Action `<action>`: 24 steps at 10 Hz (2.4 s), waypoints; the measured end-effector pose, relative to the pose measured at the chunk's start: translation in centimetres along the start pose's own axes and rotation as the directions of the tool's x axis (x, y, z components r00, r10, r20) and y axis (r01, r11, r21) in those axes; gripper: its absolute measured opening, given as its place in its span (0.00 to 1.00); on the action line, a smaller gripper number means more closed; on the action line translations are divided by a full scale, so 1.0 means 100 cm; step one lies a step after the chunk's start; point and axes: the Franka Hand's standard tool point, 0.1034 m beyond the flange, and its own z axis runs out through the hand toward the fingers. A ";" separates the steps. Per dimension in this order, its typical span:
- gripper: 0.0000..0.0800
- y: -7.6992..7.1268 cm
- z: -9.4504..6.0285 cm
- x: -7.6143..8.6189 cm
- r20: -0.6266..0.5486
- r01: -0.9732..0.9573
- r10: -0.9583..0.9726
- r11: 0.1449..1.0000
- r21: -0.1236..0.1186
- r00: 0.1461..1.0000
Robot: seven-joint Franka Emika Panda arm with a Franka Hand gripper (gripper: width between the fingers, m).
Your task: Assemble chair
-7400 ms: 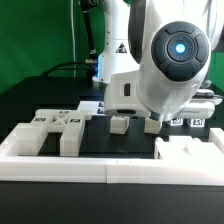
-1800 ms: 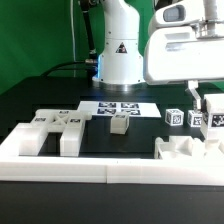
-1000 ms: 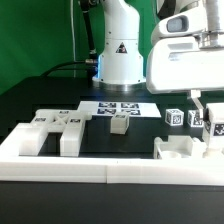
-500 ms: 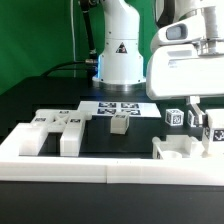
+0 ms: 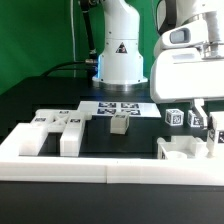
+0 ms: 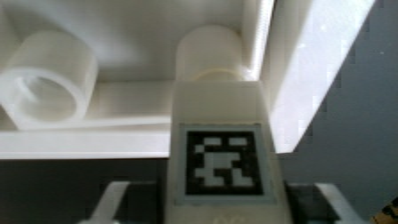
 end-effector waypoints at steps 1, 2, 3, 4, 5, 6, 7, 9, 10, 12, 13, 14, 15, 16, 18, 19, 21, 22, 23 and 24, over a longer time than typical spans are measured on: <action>0.48 0.000 0.000 0.000 0.000 0.001 -0.001 1.000 0.000 1.000; 0.71 0.000 0.000 0.000 0.000 0.002 -0.002 1.000 0.000 1.000; 0.79 0.000 0.000 0.000 0.000 0.003 -0.003 1.000 0.000 1.000; 0.81 0.000 0.000 0.001 0.002 0.009 -0.009 1.000 0.000 1.000; 0.81 0.000 -0.002 0.003 0.003 0.015 -0.015 1.000 0.000 1.000; 0.81 0.002 -0.006 0.006 0.007 0.025 -0.025 1.000 -0.001 1.000; 0.81 0.003 -0.013 0.011 0.016 0.028 -0.028 1.000 -0.001 0.999; 0.81 0.005 -0.019 0.016 0.026 0.041 -0.041 0.999 -0.002 0.999; 0.81 0.005 -0.018 0.014 0.049 0.041 -0.041 0.999 0.000 0.998; 0.81 0.004 -0.016 0.010 0.084 0.041 -0.041 0.999 0.002 0.996; 0.81 0.002 -0.012 0.004 0.145 0.037 -0.038 0.999 0.004 0.989; 0.81 0.002 -0.010 -0.001 0.242 0.036 -0.037 0.999 0.007 0.970; 0.81 0.004 -0.009 0.002 0.309 0.032 -0.033 0.999 0.008 0.951; 0.81 0.006 -0.008 0.002 0.363 0.032 -0.033 0.999 0.008 0.931; 0.81 0.005 -0.006 0.004 0.440 0.030 -0.031 1.000 0.011 0.897; 0.81 0.005 -0.006 0.003 0.440 0.030 -0.031 0.999 0.011 0.898; 0.81 0.003 -0.005 0.003 0.440 0.031 -0.034 0.999 0.013 0.897; 0.66 0.001 -0.005 0.002 0.440 0.033 -0.037 0.999 0.015 0.897; 0.49 0.002 -0.005 0.002 0.440 0.033 -0.036 0.999 0.014 0.897; 0.49 0.002 -0.005 0.002 0.440 0.032 -0.035 0.999 0.014 0.897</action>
Offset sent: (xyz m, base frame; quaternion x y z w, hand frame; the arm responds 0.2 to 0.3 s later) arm 0.0021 -0.0027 0.0052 -0.0064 -0.0128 -0.0083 0.9999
